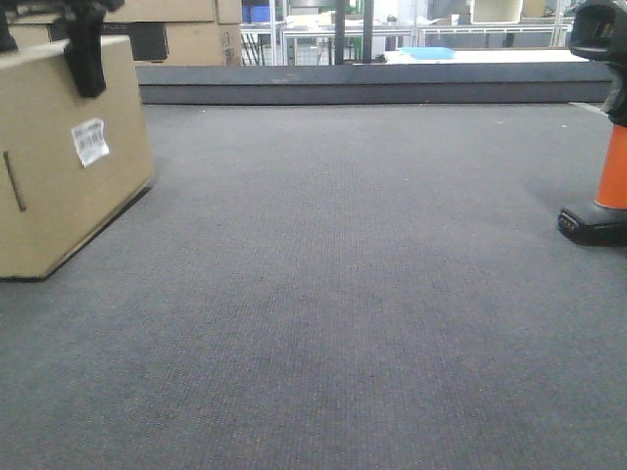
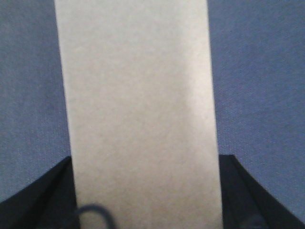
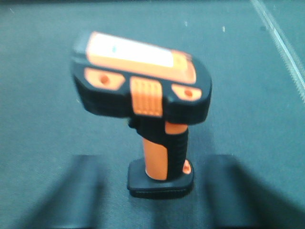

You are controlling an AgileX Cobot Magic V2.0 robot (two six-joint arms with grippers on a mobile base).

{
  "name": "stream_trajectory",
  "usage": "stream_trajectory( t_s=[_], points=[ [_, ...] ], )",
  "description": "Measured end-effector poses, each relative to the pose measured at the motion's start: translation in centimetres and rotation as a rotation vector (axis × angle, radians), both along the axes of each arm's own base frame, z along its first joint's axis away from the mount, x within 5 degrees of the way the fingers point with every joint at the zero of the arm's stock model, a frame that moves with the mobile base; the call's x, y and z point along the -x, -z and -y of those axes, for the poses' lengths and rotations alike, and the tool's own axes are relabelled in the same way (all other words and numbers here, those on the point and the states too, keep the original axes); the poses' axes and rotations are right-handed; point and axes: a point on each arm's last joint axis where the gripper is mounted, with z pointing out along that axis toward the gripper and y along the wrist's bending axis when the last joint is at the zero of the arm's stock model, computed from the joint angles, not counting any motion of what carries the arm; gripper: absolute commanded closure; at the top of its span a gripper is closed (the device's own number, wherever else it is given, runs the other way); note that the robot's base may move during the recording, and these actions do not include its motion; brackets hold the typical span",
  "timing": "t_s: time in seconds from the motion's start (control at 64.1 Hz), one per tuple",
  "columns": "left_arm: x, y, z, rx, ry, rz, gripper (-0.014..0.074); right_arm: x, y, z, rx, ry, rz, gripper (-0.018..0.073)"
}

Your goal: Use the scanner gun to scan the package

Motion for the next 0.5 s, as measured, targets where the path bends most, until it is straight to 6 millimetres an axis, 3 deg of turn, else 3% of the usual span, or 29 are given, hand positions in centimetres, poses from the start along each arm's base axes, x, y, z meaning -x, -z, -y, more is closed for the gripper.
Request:
stream_trajectory(
  t_s=[0.062,0.125,0.25,0.359,0.421,0.499],
  points=[
    [-0.2,0.1,0.0,0.001,-0.004,0.007,0.0668,0.5,-0.3,0.0,-0.002,-0.005,0.003,0.0732],
    [-0.2,0.1,0.0,0.002,-0.006,0.007,0.0570,1.1,-0.6,0.0,-0.005,-0.010,0.015,0.0713],
    [-0.2,0.1,0.0,0.003,-0.009,0.008,0.0255,1.5,-1.0,0.1,-0.008,-0.012,0.034,0.0713],
    [-0.2,0.1,0.2,0.025,-0.011,0.005,0.0034,1.6,-1.0,0.1,-0.008,-0.012,0.036,0.0713],
    [-0.1,-0.1,0.3,0.039,-0.011,0.007,-0.0018,1.6,-1.0,0.1,-0.006,-0.011,0.037,0.0713],
    [0.4,-1.0,0.3,0.052,-0.010,0.027,-0.0013,1.6,-1.0,0.1,-0.006,-0.013,0.027,0.0713]
  ],
)
